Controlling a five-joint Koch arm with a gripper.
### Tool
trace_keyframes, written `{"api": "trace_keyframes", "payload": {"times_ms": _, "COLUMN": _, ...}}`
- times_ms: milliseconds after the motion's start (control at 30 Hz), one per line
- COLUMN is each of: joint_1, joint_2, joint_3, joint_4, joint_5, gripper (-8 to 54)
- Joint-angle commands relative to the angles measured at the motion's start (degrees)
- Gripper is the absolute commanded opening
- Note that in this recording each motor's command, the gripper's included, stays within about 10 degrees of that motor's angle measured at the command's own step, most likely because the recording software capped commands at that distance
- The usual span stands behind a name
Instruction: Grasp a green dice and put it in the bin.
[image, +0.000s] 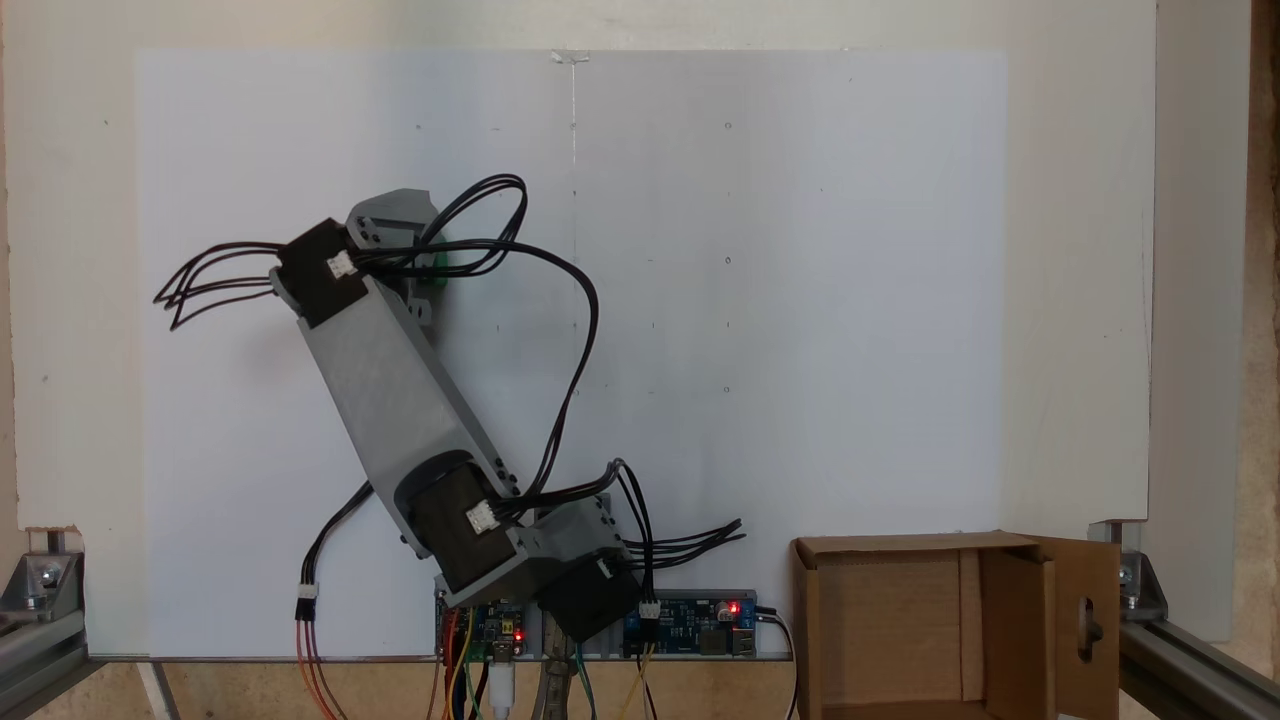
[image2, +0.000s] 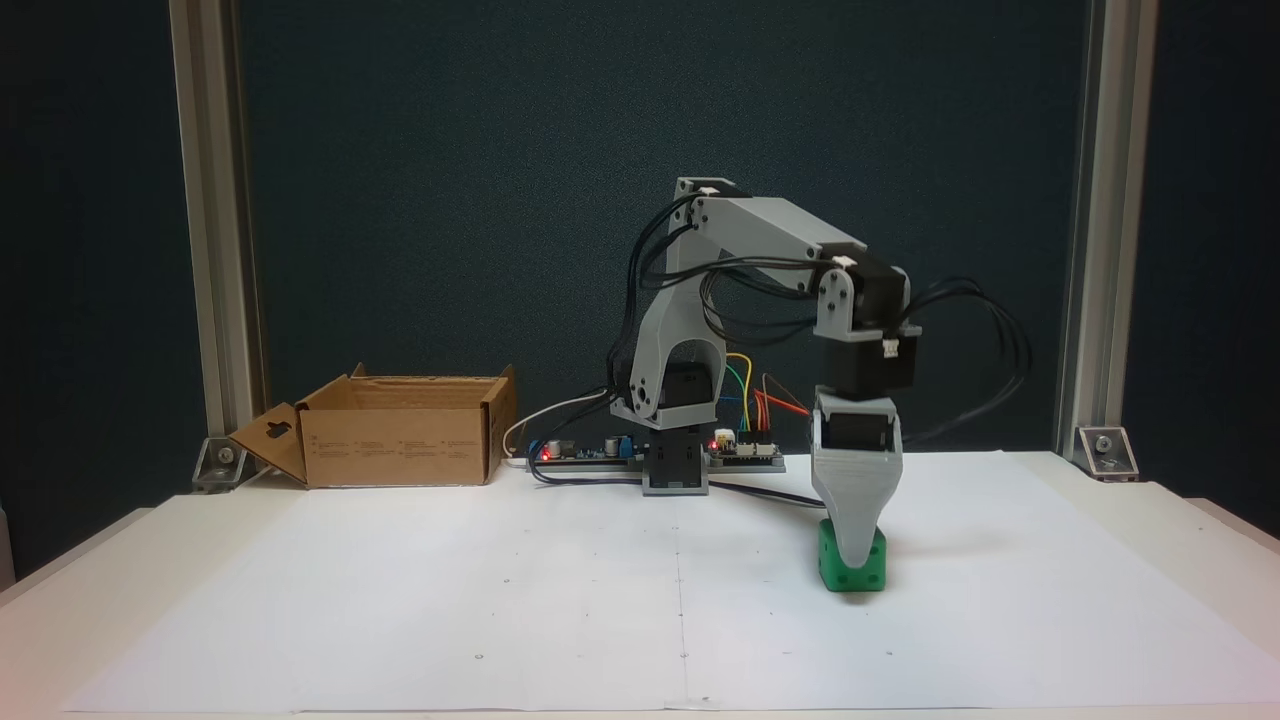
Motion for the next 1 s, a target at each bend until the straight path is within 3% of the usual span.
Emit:
{"api": "trace_keyframes", "payload": {"times_ms": 0, "joint_1": 0.0, "joint_2": 0.1, "joint_3": -1.0, "joint_4": -0.6, "joint_5": 4.6, "gripper": 42.0}}
{"api": "trace_keyframes", "payload": {"times_ms": 967, "joint_1": 0.4, "joint_2": -3.2, "joint_3": 0.4, "joint_4": -2.5, "joint_5": 4.5, "gripper": 40.3}}
